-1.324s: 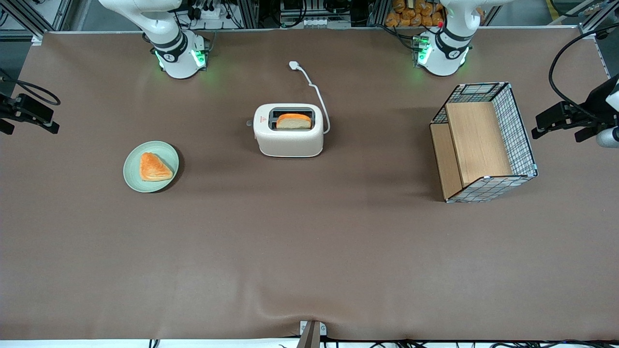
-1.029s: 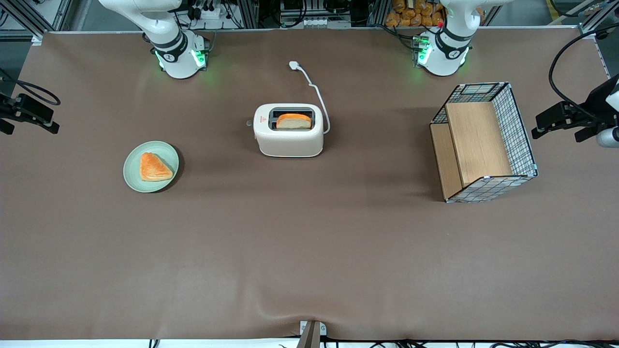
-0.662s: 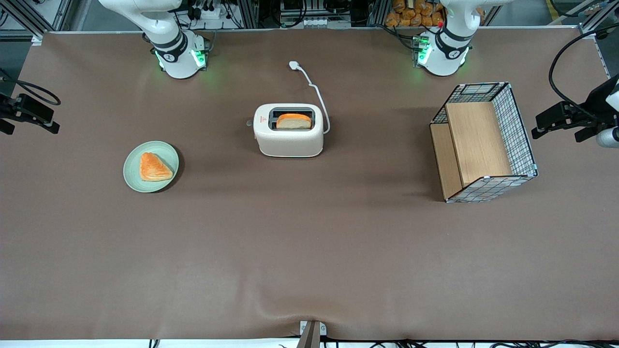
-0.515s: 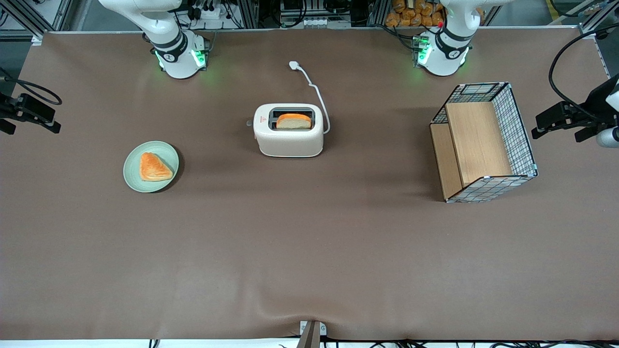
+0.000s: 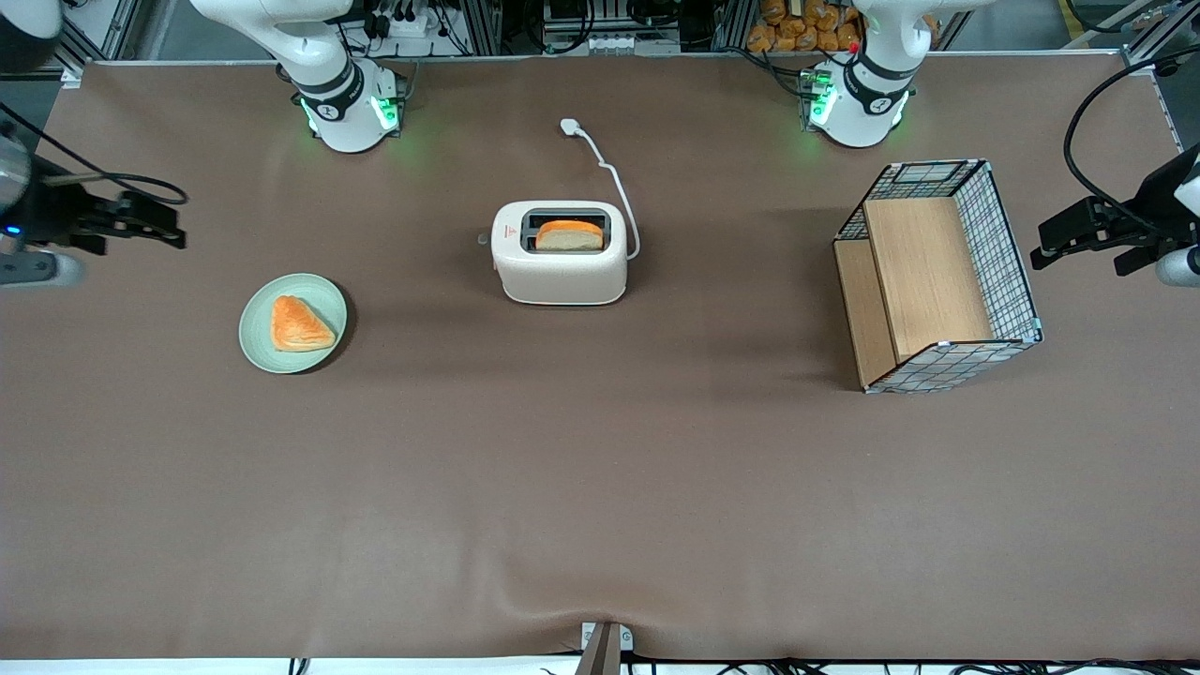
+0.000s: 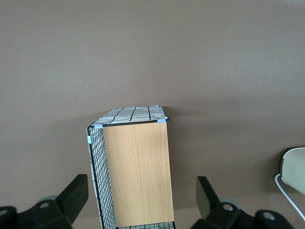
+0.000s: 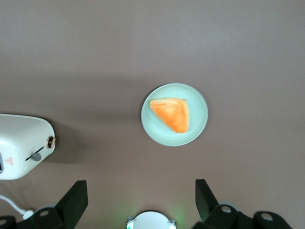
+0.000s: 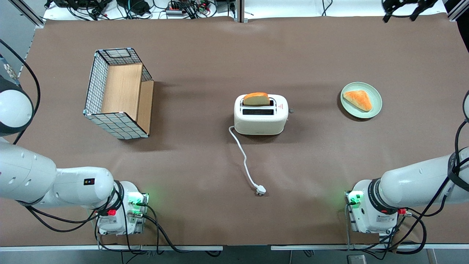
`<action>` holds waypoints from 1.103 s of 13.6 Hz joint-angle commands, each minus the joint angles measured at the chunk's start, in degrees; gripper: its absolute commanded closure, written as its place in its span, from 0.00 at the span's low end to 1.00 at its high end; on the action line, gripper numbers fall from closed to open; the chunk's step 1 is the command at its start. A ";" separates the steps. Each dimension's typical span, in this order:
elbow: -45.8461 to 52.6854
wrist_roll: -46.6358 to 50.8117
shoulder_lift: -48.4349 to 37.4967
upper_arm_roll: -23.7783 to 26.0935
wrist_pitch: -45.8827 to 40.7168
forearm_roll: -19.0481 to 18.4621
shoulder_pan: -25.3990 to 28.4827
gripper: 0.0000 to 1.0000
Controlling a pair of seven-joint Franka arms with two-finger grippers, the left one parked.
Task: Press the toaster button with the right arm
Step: 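Move the right gripper over the plate toward the toaster's lever side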
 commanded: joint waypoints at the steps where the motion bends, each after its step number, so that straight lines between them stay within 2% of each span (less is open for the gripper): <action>1: -4.26 3.56 -1.10 0.50 -0.05 4.34 0.30 0.07; 2: -6.10 3.66 -1.28 0.50 0.04 6.19 0.30 0.18; 3: -9.08 3.66 -2.06 0.50 0.91 8.30 0.48 0.35; 6: -19.08 3.66 -6.62 0.59 5.64 10.16 2.66 0.84; 7: -24.96 3.66 -9.77 0.59 9.84 11.38 3.89 0.95; 8: -31.19 3.66 -12.85 0.59 14.93 12.00 5.12 1.00; 9: -35.69 3.66 -15.14 0.68 18.90 12.10 6.88 1.00; 12: -40.82 7.08 -15.69 0.77 22.96 16.48 11.27 1.00; 13: -43.36 7.43 -15.95 1.12 25.85 16.75 12.68 1.00; 14: -46.87 7.44 -16.48 1.38 29.79 18.58 13.04 1.00; 15: -48.99 7.44 -16.40 1.38 32.53 23.82 13.66 1.00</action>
